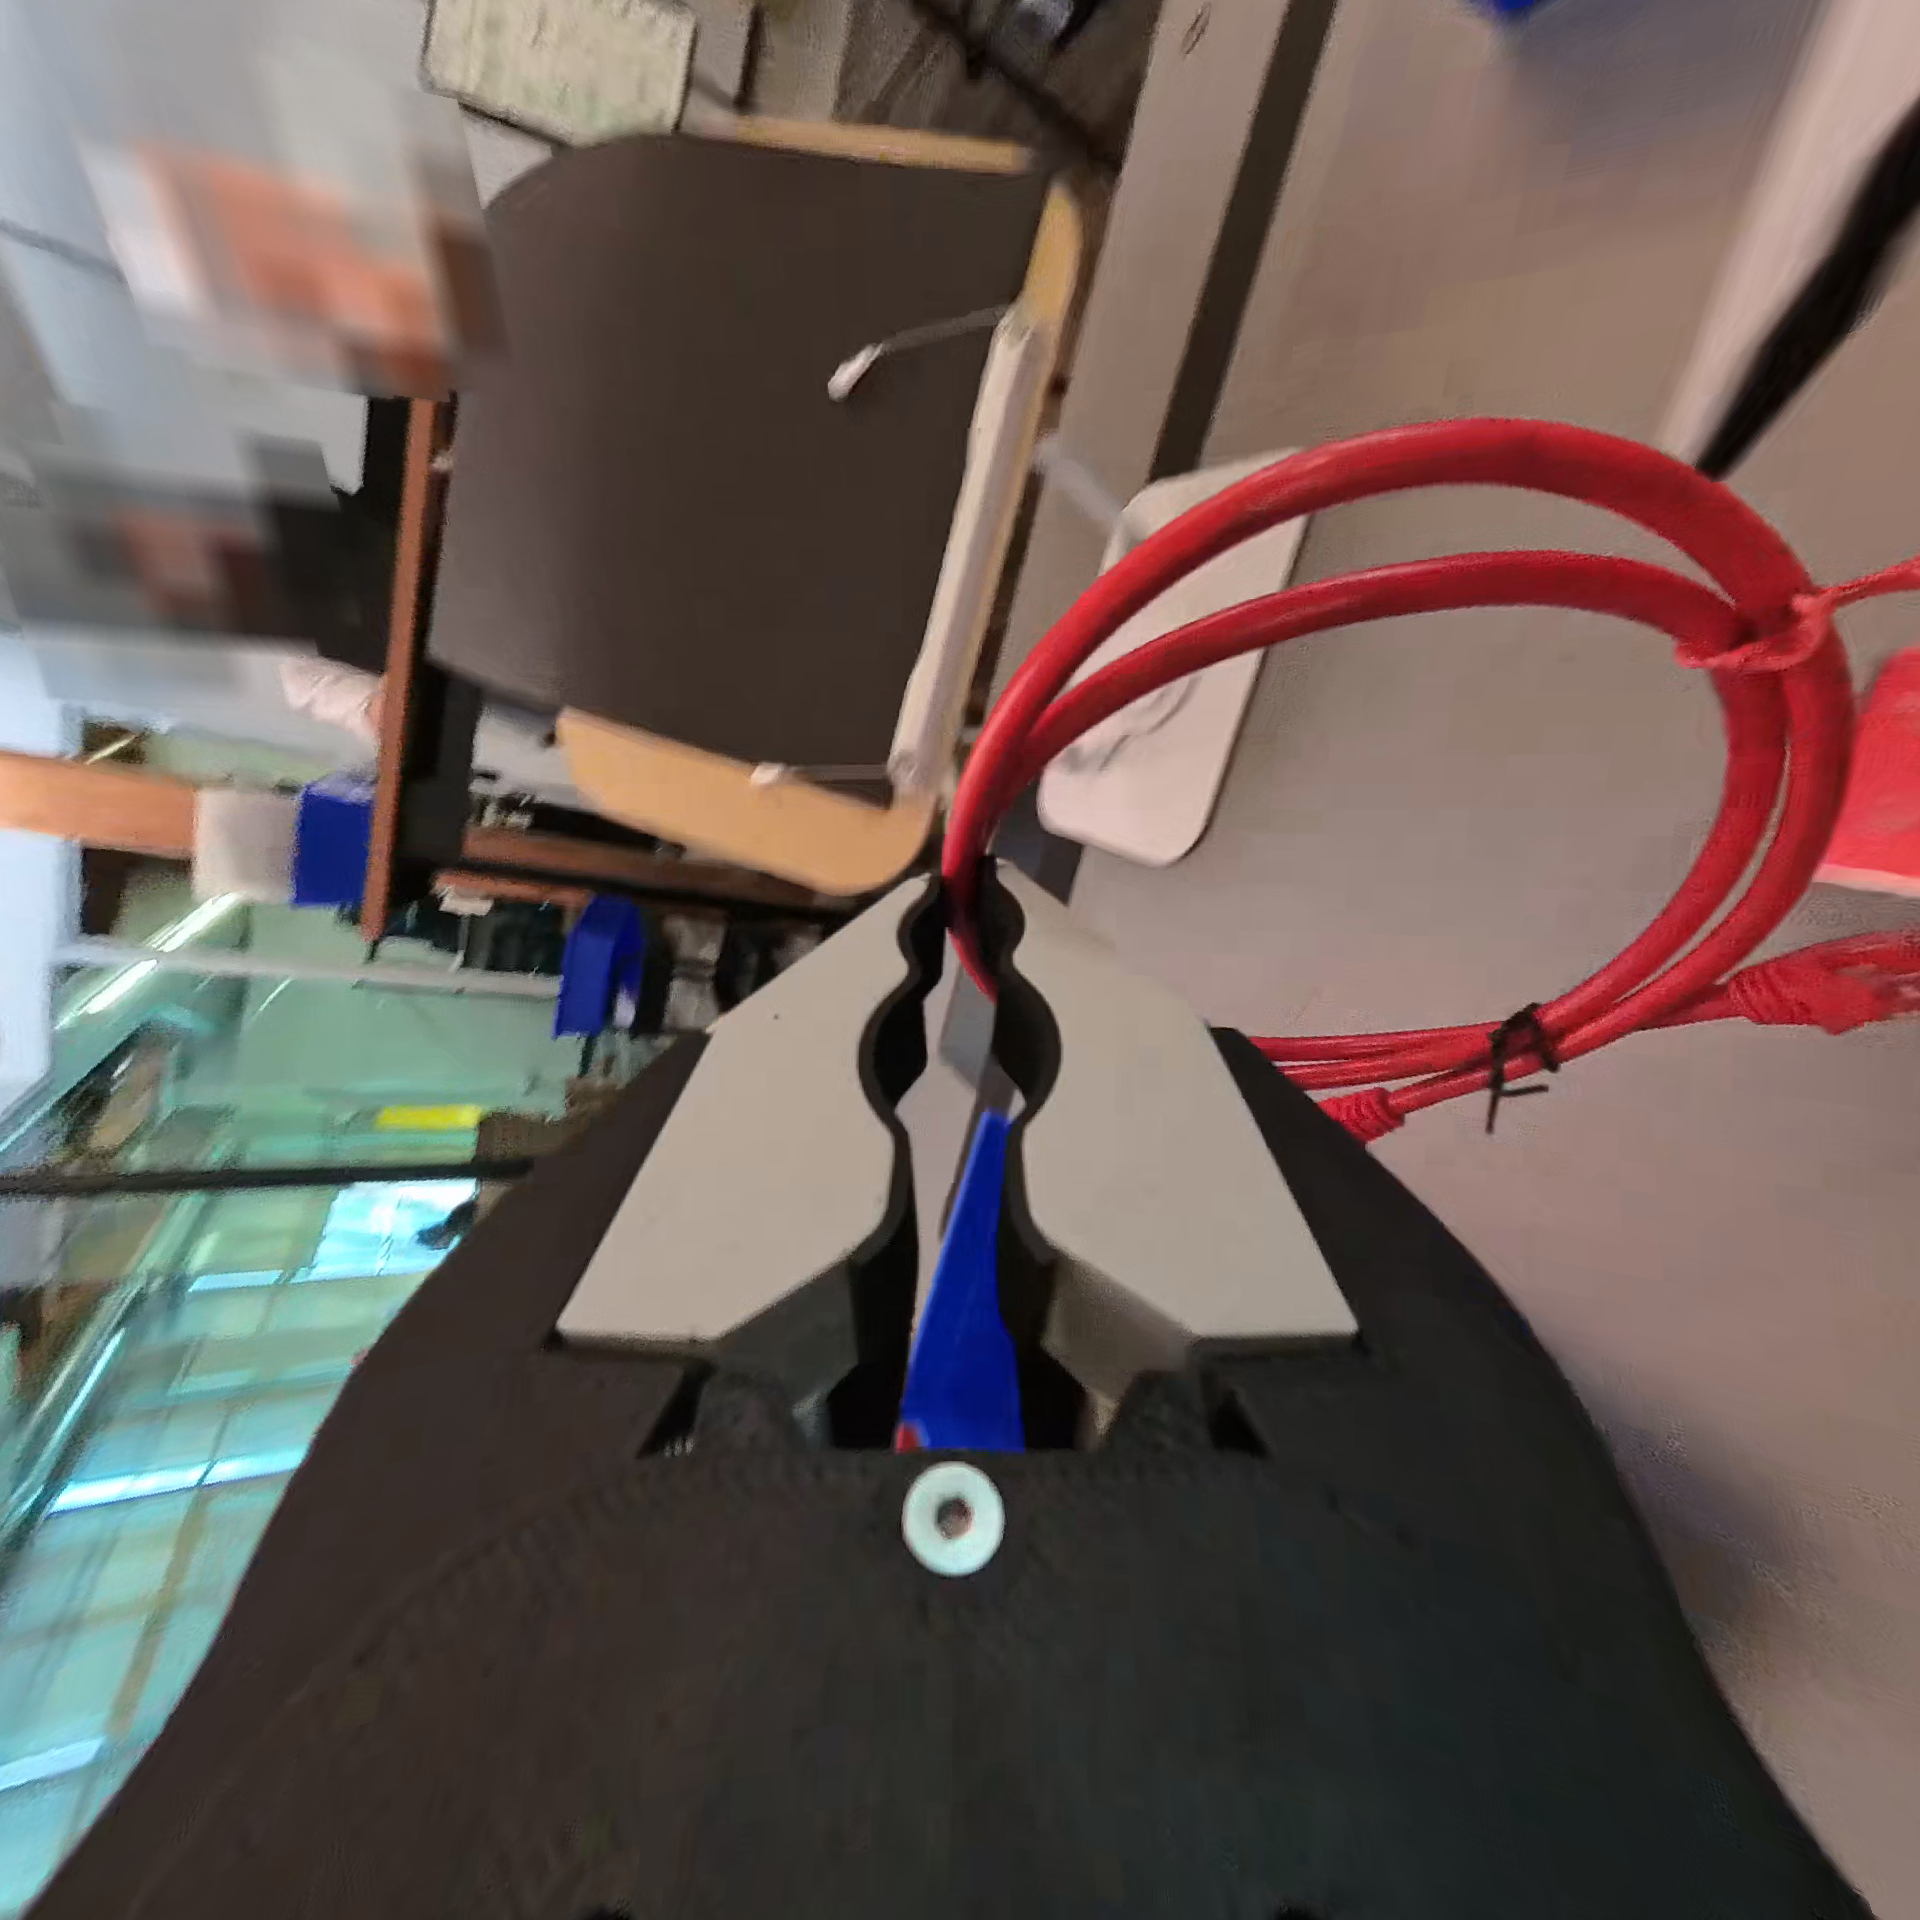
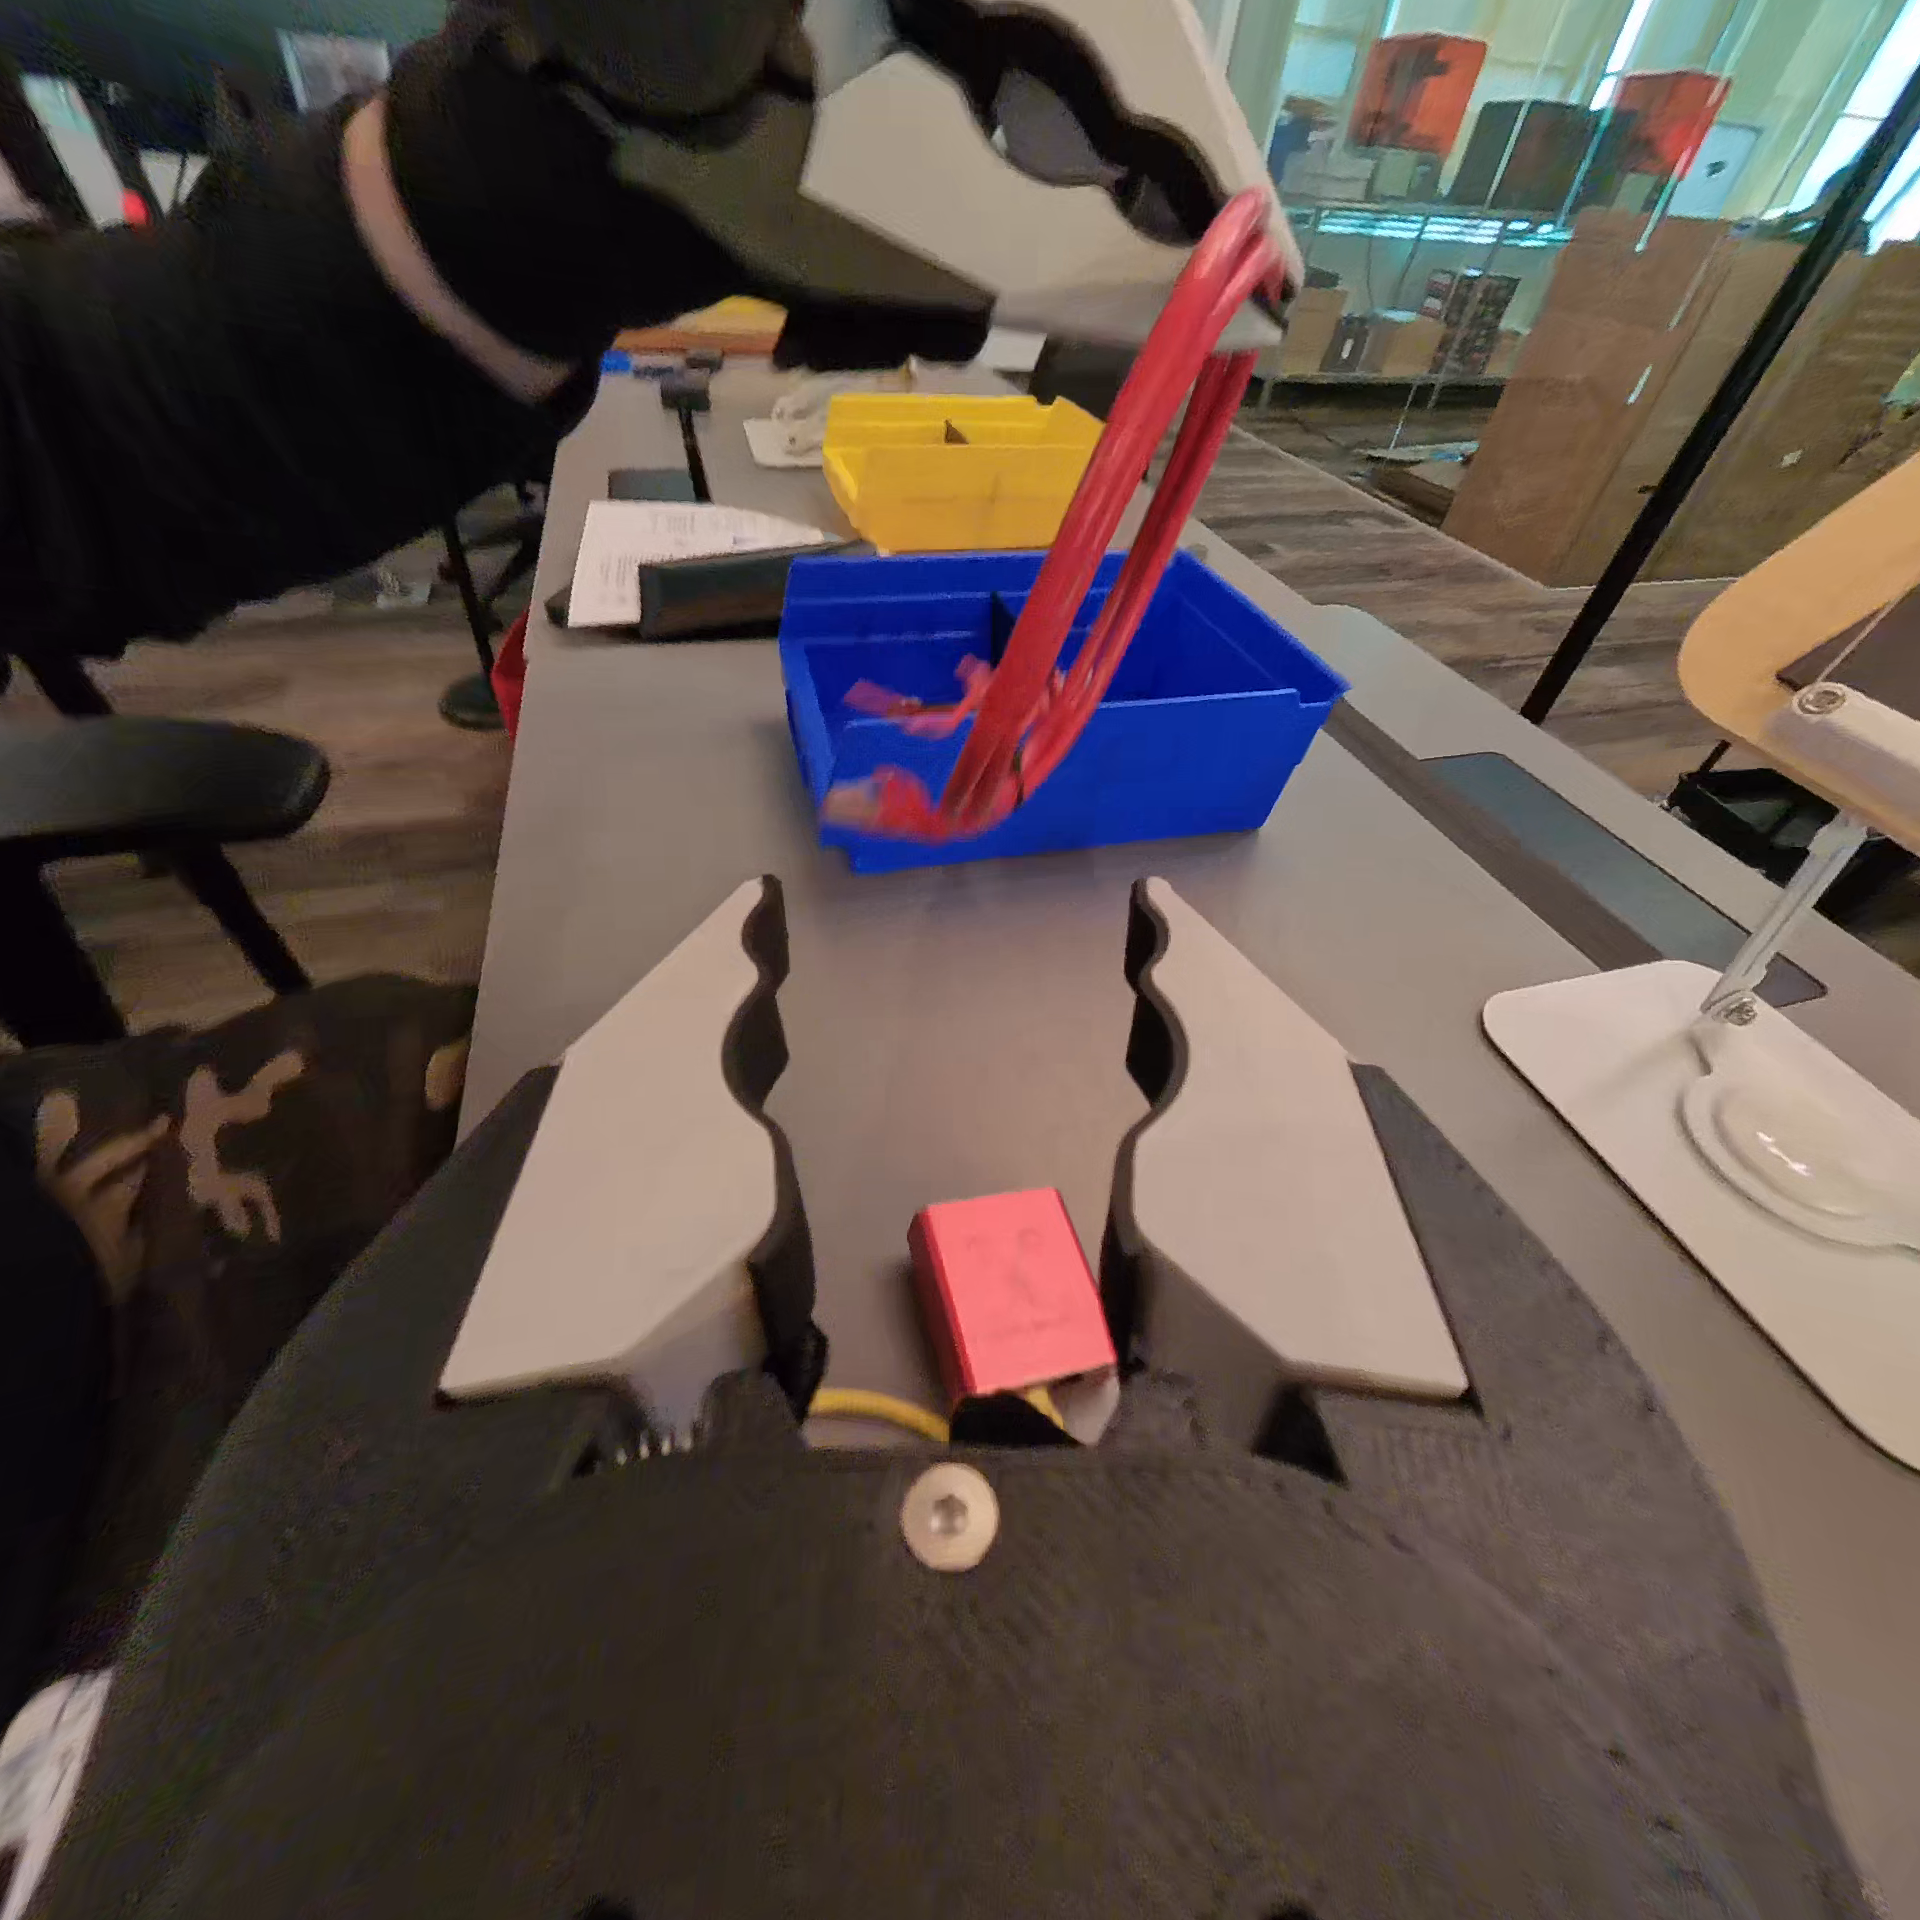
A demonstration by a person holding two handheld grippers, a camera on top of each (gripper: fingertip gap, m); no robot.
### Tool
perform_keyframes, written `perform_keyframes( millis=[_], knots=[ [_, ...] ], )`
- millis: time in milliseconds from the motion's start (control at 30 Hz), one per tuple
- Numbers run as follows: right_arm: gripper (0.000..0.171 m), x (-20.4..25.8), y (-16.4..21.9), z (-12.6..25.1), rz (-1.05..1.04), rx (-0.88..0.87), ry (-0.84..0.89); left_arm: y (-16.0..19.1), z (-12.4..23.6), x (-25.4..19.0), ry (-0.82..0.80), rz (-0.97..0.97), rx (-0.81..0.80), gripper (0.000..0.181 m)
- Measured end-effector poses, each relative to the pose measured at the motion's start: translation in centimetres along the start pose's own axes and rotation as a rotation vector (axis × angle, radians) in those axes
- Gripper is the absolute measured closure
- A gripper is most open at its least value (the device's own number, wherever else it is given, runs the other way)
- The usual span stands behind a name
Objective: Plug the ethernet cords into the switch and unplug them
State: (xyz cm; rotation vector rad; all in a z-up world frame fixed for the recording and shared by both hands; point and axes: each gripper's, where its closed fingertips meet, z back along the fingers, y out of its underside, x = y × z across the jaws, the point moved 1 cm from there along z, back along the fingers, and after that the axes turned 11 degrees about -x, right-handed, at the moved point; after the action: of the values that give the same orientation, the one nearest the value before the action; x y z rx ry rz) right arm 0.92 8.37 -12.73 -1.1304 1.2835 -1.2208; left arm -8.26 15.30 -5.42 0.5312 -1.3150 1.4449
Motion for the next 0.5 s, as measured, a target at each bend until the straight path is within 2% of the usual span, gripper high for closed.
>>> perform_keyframes(
  millis=[67, 100, 167, 200, 300, 367, 467, 500],
  knots=[
    [0.113, -0.4, 0.0, -0.5, -0.051, -0.050, -0.001, -2.3, -1.5, -1.8, 0.054, -0.001, -0.024, 0.179],
    [0.124, -0.5, 0.1, -0.5, -0.073, -0.060, -0.006, -3.2, -2.2, -2.4, 0.065, -0.007, -0.036, 0.179],
    [0.157, -0.7, 0.2, 0.0, -0.106, -0.084, -0.008, -4.4, -3.5, -3.3, 0.091, -0.021, -0.050, 0.178],
    [0.162, -1.0, 0.2, 0.4, -0.126, -0.097, -0.001, -4.6, -4.0, -3.5, 0.102, -0.016, -0.049, 0.179],
    [0.168, -1.9, 0.0, 1.7, -0.213, -0.154, 0.003, -5.5, -6.0, -4.3, 0.166, 0.041, -0.083, 0.176],
    [0.169, -3.1, 0.1, 2.5, -0.287, -0.196, 0.031, -5.4, -7.2, -4.8, 0.228, 0.096, -0.081, 0.161],
    [0.170, -5.3, 0.4, 3.9, -0.379, -0.266, 0.089, -4.5, -7.3, -2.6, 0.160, 0.239, -0.054, 0.133],
    [0.170, -6.0, 0.5, 4.4, -0.401, -0.286, 0.107, -4.6, -6.5, -1.5, 0.110, 0.274, -0.076, 0.133]
  ],
)
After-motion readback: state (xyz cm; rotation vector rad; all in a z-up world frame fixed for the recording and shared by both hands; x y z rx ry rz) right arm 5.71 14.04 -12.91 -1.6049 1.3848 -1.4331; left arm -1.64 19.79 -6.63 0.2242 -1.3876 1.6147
